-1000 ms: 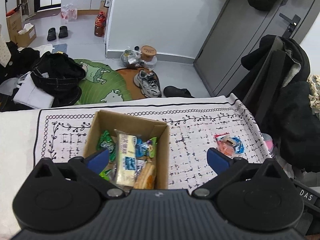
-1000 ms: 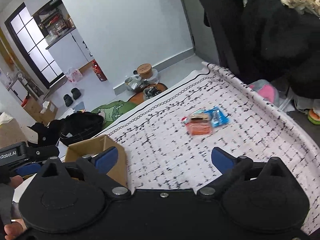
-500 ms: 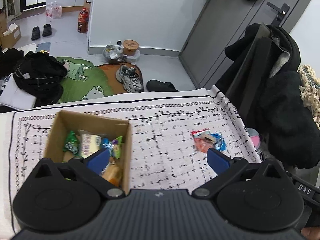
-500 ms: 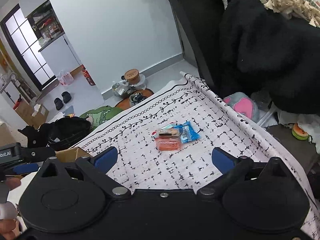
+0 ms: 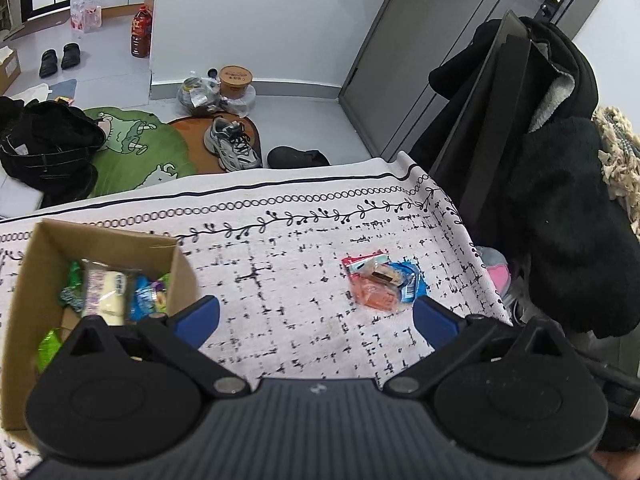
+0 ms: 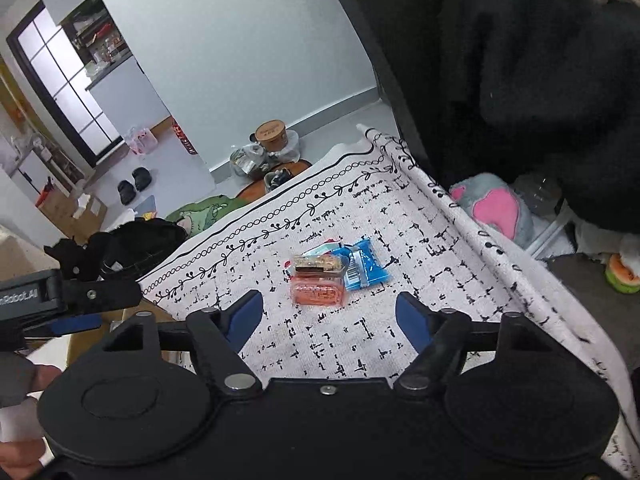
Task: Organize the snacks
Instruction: 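Move both open grippers back toward the last snacks on the cloth, then close the right gripper on the blue wrapped candy and lift it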
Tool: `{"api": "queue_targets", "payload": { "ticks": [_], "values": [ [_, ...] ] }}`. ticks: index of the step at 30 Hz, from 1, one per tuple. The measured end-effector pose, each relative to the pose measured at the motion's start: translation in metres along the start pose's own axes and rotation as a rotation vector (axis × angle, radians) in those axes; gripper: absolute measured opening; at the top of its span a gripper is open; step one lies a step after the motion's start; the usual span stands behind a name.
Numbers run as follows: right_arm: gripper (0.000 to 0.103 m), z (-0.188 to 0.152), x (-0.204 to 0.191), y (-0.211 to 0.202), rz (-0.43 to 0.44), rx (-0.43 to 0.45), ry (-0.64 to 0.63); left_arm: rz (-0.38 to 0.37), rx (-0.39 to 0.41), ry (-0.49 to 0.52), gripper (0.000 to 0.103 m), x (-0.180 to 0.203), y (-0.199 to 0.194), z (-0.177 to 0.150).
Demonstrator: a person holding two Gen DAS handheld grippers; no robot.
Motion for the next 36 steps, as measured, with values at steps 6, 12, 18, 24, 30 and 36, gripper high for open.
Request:
{"api": "queue_targets", "payload": {
  "ticks": [6, 12, 18, 24, 30, 36],
  "values": [
    [0.067, 0.003, 0.021, 0.018, -0.01, -0.007, 0.061, 0.01, -0.022, -0.008, 0.101, 0.014, 0.034, 0.001],
    [0.06, 0.007, 0.042, 0.033, -0.028, -0.021, 0.122, 0.027, -0.048, -0.021, 0.1, 0.023, 0.068, 0.001],
    [0.059, 0.008, 0.057, 0.051, -0.046, -0.055, 0.174, 0.027, -0.073, -0.025, 0.1, 0.033, 0.099, 0.003],
    [0.059, 0.011, 0.069, 0.065, -0.048, -0.068, 0.218, 0.028, -0.106, -0.004, 0.1, 0.046, 0.128, 0.001],
    [0.059, 0.012, 0.071, 0.083, -0.029, -0.087, 0.218, 0.046, -0.134, -0.002, 0.098, 0.052, 0.153, -0.001],
    [0.059, 0.018, 0.069, 0.096, -0.004, -0.082, 0.201, 0.076, -0.175, -0.009, 0.094, 0.049, 0.171, 0.0]
  ]
}}
Point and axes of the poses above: each gripper's, at about its wrist camera, not at the fingertips, and y roughly the way its jaws point, x to its right, z to its top, the point moved 6 cm from there along y, roughly the way its jaws point, and after that the axes turned 2 degrees about -x, right-handed, at the moved point
